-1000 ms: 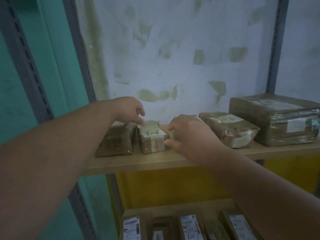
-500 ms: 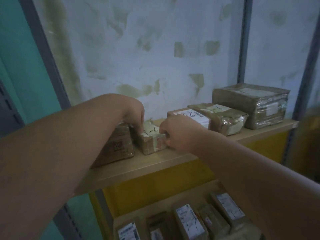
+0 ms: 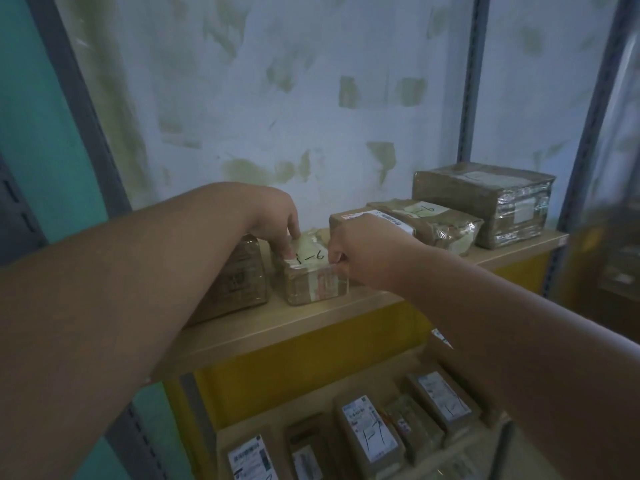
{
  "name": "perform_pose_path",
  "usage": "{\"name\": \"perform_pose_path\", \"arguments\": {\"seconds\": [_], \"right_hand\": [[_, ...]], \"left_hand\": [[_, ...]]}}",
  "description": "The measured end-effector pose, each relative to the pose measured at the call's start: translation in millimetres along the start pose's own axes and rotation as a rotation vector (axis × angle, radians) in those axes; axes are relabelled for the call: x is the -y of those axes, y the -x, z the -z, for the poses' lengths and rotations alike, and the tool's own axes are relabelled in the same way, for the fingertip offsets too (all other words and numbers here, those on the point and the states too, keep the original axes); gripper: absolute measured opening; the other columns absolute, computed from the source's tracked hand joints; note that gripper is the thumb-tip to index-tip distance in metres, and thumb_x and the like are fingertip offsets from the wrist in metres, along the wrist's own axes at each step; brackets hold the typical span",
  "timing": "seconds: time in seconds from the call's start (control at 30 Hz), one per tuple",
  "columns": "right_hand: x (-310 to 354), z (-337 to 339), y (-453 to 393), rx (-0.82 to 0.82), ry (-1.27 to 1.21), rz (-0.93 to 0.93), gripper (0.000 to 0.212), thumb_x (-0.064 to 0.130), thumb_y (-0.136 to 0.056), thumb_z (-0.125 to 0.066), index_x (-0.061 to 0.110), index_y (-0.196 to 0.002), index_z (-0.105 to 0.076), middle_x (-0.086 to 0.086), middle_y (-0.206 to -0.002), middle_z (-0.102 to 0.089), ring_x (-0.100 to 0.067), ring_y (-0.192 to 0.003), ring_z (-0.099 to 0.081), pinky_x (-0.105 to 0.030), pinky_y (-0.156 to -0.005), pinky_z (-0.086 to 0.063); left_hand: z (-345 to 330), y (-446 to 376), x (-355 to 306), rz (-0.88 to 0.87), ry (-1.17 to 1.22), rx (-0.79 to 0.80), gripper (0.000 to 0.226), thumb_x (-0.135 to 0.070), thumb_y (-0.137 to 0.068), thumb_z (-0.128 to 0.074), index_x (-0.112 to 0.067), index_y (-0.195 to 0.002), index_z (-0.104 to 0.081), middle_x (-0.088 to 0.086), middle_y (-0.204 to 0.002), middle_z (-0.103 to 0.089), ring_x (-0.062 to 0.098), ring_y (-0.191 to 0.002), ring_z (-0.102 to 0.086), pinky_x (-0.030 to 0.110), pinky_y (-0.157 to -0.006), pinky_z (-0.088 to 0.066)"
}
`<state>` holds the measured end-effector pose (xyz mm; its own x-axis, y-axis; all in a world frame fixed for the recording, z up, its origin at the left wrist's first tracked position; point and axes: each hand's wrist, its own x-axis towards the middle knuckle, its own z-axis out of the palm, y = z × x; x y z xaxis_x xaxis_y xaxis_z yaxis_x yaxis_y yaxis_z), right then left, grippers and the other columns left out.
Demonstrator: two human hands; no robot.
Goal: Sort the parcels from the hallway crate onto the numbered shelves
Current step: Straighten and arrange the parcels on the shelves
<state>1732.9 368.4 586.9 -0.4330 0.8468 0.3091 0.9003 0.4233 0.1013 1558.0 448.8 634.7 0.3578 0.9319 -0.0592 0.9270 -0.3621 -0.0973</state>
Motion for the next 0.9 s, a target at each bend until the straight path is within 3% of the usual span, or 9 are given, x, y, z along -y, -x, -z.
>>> {"name": "perform_pose_path", "arguments": {"seconds": [0.07,0.23,0.37,0.47,0.6,0.73,0.9], "right_hand": [[2.2,1.5,-0.5,0.025,0.019,-0.011,0.016,0.023,-0.092,-0.061,0.025,-0.102,-0.073,0.002,-0.112,-0.067,-0.021,-0.105,-0.062,-0.035,-0.091,-0.05],[3.3,4.7,1.7,0.027,0.03,-0.029,0.019,0.023,-0.094,-0.06,0.026,-0.108,-0.073,0.003,-0.114,-0.065,-0.02,-0.11,-0.06,-0.029,-0.087,-0.048],[2.6,-1.4,7.4,-0.029,-0.088,-0.044,0.011,0.026,-0.092,-0.058,0.028,-0.091,-0.069,0.009,-0.087,-0.053,-0.016,-0.09,-0.056,-0.028,-0.073,-0.041],[7.8,-5.9,10.7,-0.131,-0.233,-0.052,0.026,0.036,-0.092,-0.061,0.025,-0.114,-0.068,0.011,-0.095,-0.053,-0.008,-0.087,-0.049,-0.024,-0.072,-0.038],[36.1,-6.0,9.8,-0.151,-0.4,0.027,0.034,0.045,-0.089,-0.066,0.028,-0.118,-0.065,0.012,-0.105,-0.06,-0.002,-0.088,-0.053,-0.011,-0.067,-0.037],[58.0,-6.0,-2.3,-0.136,-0.535,0.066,0.038,0.046,-0.088,-0.068,0.03,-0.121,-0.059,0.01,-0.113,-0.057,-0.006,-0.096,-0.056,-0.029,-0.085,-0.052],[65.5,-9.5,-19.1,-0.223,-0.641,0.032,0.035,0.043,-0.088,-0.07,0.03,-0.116,-0.054,0.01,-0.109,-0.055,-0.006,-0.092,-0.057,-0.032,-0.082,-0.055]], "left_hand": [[-0.8,-0.8,1.2,0.01,0.0,-0.006,0.056,-0.039,-0.073,-0.087,-0.026,-0.125,-0.069,-0.005,-0.125,-0.068,0.016,-0.111,-0.063,0.035,-0.1,-0.051],[-1.1,-0.3,2.5,0.034,0.046,0.017,0.058,-0.04,-0.072,-0.087,-0.026,-0.125,-0.069,-0.006,-0.12,-0.07,0.015,-0.108,-0.065,0.037,-0.1,-0.053],[4.7,12.3,3.6,0.0,0.122,-0.055,0.04,-0.04,-0.086,-0.075,-0.026,-0.123,-0.071,-0.009,-0.125,-0.068,0.013,-0.113,-0.062,0.033,-0.104,-0.046],[12.9,28.5,13.7,0.032,0.216,-0.168,0.037,-0.038,-0.095,-0.065,-0.023,-0.129,-0.067,-0.005,-0.133,-0.063,0.016,-0.122,-0.056,0.026,-0.1,-0.039],[14.1,48.8,46.0,0.194,0.163,-0.2,0.042,-0.034,-0.095,-0.064,-0.021,-0.135,-0.062,0.001,-0.141,-0.058,0.02,-0.126,-0.054,0.027,-0.1,-0.039],[12.9,64.3,62.8,0.317,0.057,-0.091,0.044,-0.033,-0.098,-0.06,-0.018,-0.139,-0.058,0.004,-0.143,-0.056,0.022,-0.128,-0.052,0.023,-0.092,-0.035],[13.3,73.6,69.9,0.403,0.017,0.001,0.045,-0.038,-0.102,-0.052,-0.013,-0.139,-0.058,0.008,-0.139,-0.06,0.024,-0.125,-0.056,0.028,-0.097,-0.039]]}}
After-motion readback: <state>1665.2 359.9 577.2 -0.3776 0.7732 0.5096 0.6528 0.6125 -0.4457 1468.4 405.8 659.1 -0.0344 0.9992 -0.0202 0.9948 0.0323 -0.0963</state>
